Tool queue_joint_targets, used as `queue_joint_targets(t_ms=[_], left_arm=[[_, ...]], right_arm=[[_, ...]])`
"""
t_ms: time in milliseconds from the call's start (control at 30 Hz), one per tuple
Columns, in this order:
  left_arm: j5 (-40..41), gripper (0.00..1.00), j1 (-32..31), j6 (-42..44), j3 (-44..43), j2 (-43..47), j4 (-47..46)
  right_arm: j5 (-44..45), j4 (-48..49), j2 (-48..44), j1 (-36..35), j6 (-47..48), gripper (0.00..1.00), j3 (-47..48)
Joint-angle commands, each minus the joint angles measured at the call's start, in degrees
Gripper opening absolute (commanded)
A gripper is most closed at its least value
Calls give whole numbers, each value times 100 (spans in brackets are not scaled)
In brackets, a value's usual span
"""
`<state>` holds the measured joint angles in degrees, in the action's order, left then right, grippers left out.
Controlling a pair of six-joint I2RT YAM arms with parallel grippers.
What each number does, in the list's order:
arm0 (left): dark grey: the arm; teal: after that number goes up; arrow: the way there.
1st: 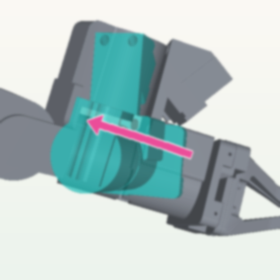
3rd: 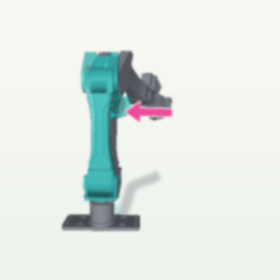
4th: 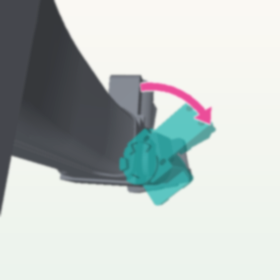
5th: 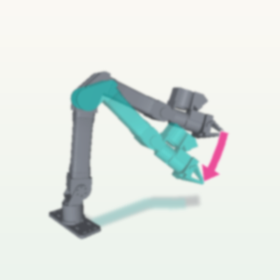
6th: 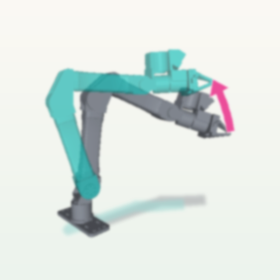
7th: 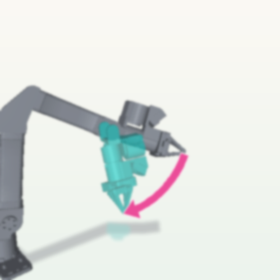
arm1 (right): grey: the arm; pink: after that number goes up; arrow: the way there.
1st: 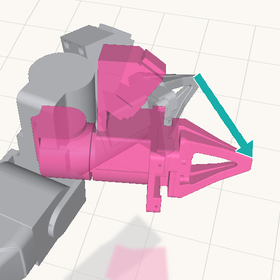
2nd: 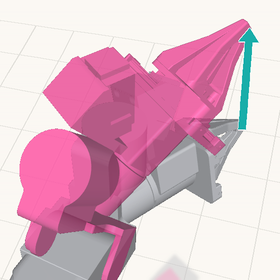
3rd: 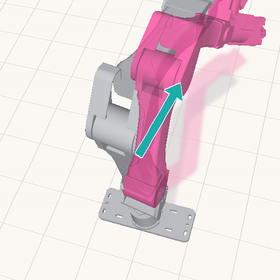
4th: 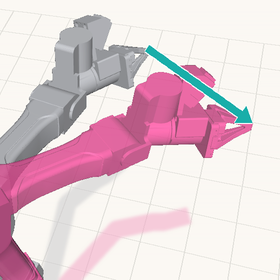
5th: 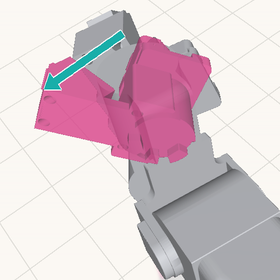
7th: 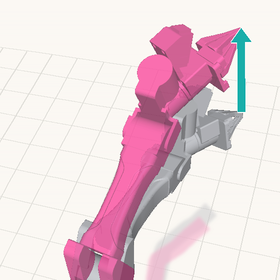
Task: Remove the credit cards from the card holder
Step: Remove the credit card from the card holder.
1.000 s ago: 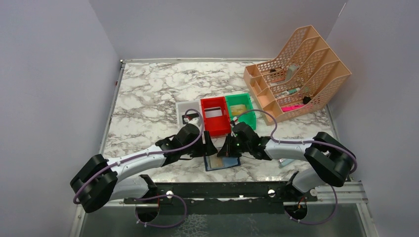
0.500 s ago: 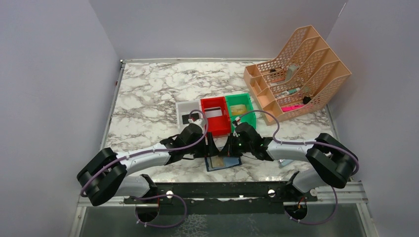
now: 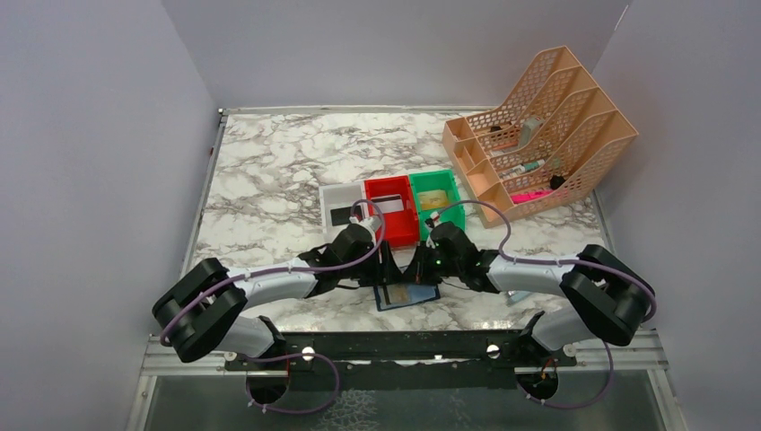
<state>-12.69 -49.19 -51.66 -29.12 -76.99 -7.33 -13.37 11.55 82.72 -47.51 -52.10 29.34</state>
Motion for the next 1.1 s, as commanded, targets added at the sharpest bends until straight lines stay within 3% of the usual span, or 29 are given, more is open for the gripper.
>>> queue_joint_targets(t_ms=[0,167,333,667,1067], left_arm=[[-248,55,-16,2,-166,-94,-355],[-260,54,-28,17,-210,-125,-367],[-285,54,-48,42,-264,-174,-377],[-401,52,-173,160,-646,-493,-438],[-561,52,-397,280,-1172,-1261,-462]], right_arm=[[2,-252,-259,46,-42,10,68],[513,-927,-601,46,-56,27,172],[1179,-1569,-1158,48,-80,34,154],[2608,-2796,-2547,48,-228,36,133],[3142,-2909,-3834,48,-242,44,-246]])
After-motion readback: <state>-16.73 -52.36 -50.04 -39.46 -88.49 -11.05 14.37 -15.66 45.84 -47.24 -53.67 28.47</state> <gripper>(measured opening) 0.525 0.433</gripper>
